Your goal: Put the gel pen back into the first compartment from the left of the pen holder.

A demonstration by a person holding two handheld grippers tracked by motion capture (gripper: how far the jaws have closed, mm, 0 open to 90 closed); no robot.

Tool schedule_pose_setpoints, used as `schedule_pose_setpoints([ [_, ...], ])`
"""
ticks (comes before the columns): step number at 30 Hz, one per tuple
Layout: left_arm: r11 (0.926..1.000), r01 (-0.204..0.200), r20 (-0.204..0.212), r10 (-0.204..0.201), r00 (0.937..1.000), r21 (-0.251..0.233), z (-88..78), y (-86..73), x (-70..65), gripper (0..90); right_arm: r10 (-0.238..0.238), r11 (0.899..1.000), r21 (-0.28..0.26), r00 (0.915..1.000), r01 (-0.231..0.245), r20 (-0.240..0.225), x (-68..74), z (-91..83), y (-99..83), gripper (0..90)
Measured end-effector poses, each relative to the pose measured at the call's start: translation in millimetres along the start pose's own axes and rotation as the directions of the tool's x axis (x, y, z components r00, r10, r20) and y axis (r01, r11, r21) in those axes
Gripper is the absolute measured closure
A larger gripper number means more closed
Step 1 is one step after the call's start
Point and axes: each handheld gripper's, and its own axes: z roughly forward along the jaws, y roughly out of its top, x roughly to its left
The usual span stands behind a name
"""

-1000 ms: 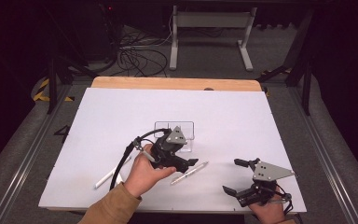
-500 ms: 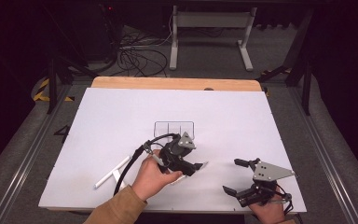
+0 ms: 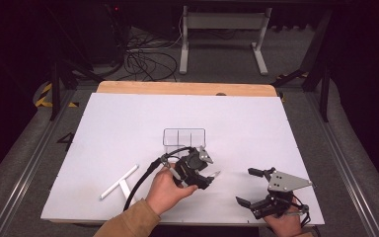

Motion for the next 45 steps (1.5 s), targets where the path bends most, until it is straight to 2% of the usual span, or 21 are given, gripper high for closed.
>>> schedule_pose_setpoints([
  [7, 0.9995, 0.006, -0.006, -0.006, 1.0000, 0.032, 7.4, -1.7, -0.4, 45.7, 0.000, 1.000, 0.001, 1.0000, 0.000, 0.000, 0.0, -0.1, -0.2, 2.6],
  [15, 0.9957, 0.005, 0.008, -0.006, 0.9999, 0.092, 15.2, -2.0, -3.2, 54.3, 0.001, 1.000, 0.001, 1.0000, -0.001, -0.001, -0.2, -0.2, -0.4, 2.6],
  [30, 0.9865, 0.003, -0.020, 0.000, 0.9998, 0.164, 26.6, -2.6, -7.5, 66.8, -0.003, 1.000, 0.004, 1.0000, 0.003, -0.001, -0.4, 0.5, -0.7, 2.6],
  [35, 0.9865, 0.009, -0.026, -0.005, 0.9997, 0.164, 26.5, -2.7, -8.6, 70.7, 0.000, 1.000, 0.003, 1.0000, 0.000, -0.002, -0.1, 0.4, -0.6, 2.6],
  [38, 0.9862, 0.009, -0.030, -0.004, 0.9996, 0.166, 26.2, -2.5, -9.0, 78.4, -0.001, 1.000, 0.005, 1.0000, 0.001, -0.001, -0.1, 0.8, -0.6, 2.6],
  [45, 0.9868, 0.017, -0.006, -0.016, 0.9999, 0.161, 21.6, -1.5, -7.5, 79.0, -0.002, 1.000, 0.005, 1.0000, 0.002, -0.004, -0.3, 1.0, -0.8, 2.6],
])
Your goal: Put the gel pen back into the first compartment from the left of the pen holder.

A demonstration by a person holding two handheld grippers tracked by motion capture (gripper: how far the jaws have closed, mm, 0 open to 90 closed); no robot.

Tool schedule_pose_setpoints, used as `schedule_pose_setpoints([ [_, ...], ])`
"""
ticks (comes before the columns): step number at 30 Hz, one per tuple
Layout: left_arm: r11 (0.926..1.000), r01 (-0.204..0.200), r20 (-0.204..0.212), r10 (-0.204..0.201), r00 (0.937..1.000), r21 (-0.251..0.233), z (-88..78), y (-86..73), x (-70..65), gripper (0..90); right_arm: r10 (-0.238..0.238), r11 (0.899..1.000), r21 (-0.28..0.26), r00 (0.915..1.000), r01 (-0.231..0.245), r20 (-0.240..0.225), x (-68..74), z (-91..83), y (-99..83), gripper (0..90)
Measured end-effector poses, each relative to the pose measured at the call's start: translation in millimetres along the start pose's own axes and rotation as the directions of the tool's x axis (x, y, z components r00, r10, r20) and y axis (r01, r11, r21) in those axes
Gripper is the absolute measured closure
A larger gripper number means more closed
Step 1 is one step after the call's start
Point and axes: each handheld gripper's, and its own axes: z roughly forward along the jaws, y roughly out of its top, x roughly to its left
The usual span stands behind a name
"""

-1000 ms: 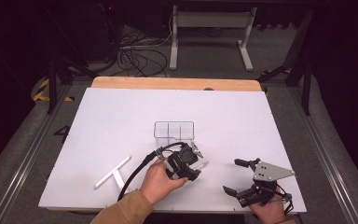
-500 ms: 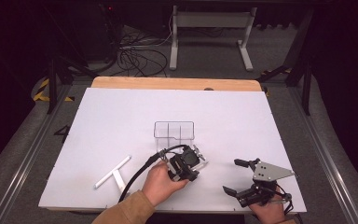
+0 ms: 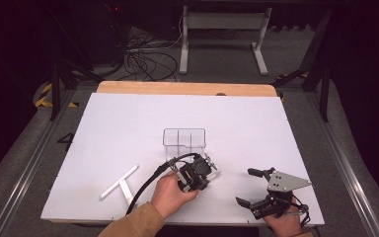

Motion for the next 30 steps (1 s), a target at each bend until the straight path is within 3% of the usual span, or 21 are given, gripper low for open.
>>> schedule_pose_setpoints([
  [23, 0.9928, -0.026, 0.001, 0.026, 0.9997, -0.117, -37.7, 0.7, -3.1, 79.0, 0.002, 1.000, -0.002, 1.0000, -0.002, -0.002, 0.0, -0.1, 0.0, 2.6],
  [30, 0.9885, -0.053, 0.002, 0.054, 0.9985, -0.141, -44.8, 1.4, -5.3, 79.0, 0.002, 1.000, 0.000, 1.0000, -0.002, 0.002, 0.0, 0.0, 0.0, 2.7],
])
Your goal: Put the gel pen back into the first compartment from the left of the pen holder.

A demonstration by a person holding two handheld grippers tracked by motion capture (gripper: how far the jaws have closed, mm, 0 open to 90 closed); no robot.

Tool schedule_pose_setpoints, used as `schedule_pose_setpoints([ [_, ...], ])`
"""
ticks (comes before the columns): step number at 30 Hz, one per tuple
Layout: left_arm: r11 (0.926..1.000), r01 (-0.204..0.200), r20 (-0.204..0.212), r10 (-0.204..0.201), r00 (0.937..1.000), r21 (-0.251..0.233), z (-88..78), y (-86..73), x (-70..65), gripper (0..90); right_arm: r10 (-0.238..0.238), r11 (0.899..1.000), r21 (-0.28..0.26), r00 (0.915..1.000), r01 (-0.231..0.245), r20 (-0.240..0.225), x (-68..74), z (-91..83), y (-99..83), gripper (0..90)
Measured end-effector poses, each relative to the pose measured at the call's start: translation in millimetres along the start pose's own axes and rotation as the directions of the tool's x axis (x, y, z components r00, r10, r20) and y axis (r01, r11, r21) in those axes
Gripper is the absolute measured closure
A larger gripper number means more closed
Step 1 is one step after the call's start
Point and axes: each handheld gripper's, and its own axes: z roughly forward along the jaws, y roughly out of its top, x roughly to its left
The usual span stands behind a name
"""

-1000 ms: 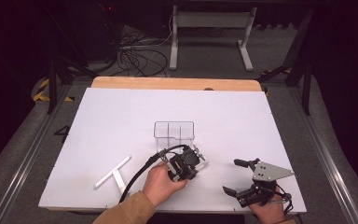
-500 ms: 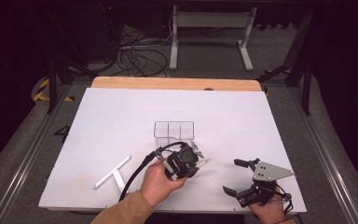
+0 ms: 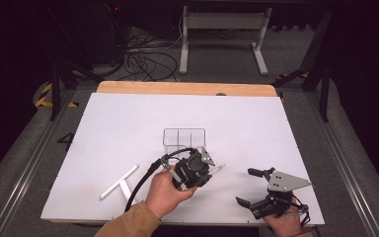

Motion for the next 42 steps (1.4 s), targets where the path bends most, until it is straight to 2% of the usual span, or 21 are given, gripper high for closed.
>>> schedule_pose_setpoints([
  [10, 0.9997, 0.000, 0.001, 0.000, 1.0000, -0.025, -9.8, 0.5, 0.0, 79.0, 0.000, 1.000, 0.001, 1.0000, 0.000, -0.001, 0.0, 0.0, 0.0, 2.7],
  [17, 0.9982, -0.017, 0.014, 0.018, 0.9997, -0.057, -16.7, 0.9, -0.4, 79.0, -0.002, 1.000, 0.000, 1.0000, 0.002, 0.002, 0.0, -0.4, 0.1, 2.8],
  [24, 0.9959, -0.014, 0.051, 0.018, 0.9985, -0.090, -26.8, 1.5, -1.7, 79.0, -0.002, 1.000, -0.001, 1.0000, 0.002, 0.001, 0.1, -0.6, 0.2, 2.7],
  [27, 0.9922, -0.007, 0.094, 0.018, 0.9954, -0.124, -35.0, 1.3, 1.0, 79.0, -0.001, 1.000, -0.002, 1.0000, 0.001, 0.001, 0.0, -0.7, 0.2, 2.7],
  [31, 0.9888, -0.003, 0.087, 0.016, 0.9961, -0.149, -45.8, 1.1, 7.0, 79.0, -0.001, 1.000, 0.002, 1.0000, 0.001, 0.001, 0.5, 0.2, 0.4, 2.7],
  [33, 0.9867, -0.005, 0.070, 0.017, 0.9974, -0.162, -50.4, 1.2, 9.7, 79.0, -0.001, 1.000, 0.002, 1.0000, 0.001, 0.002, 0.4, 0.4, 0.5, 2.7],
  [42, 0.9833, 0.003, 0.042, 0.004, 0.9991, -0.182, -67.3, 3.3, 23.5, 78.9, 0.001, 1.000, 0.001, 1.0000, -0.001, 0.000, 0.1, 0.8, 0.3, 2.7],
])
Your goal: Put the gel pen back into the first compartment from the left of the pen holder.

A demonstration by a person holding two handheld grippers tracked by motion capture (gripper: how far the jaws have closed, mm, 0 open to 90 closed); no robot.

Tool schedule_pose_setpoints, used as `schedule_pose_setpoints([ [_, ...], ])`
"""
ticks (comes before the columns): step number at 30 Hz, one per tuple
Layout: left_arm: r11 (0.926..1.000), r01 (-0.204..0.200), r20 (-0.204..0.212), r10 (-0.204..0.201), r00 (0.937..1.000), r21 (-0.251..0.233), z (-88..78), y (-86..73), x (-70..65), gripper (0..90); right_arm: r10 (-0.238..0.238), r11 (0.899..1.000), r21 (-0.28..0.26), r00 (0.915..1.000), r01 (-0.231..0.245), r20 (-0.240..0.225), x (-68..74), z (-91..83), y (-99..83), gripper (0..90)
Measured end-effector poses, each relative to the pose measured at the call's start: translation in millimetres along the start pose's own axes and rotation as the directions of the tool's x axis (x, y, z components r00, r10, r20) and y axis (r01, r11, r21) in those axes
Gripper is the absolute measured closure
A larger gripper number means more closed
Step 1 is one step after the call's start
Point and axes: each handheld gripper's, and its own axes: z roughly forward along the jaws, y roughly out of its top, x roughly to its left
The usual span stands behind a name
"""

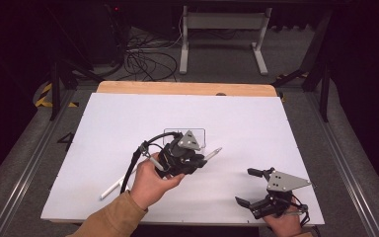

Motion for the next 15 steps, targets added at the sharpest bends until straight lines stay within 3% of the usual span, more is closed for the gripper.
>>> schedule_pose_setpoints([
  [15, 0.9994, 0.020, -0.036, -0.021, 0.9991, -0.030, -21.4, 9.5, 22.4, 78.9, 0.003, 1.000, -0.004, 1.0000, -0.003, -0.002, -0.1, 0.2, 0.2, 2.7],
])
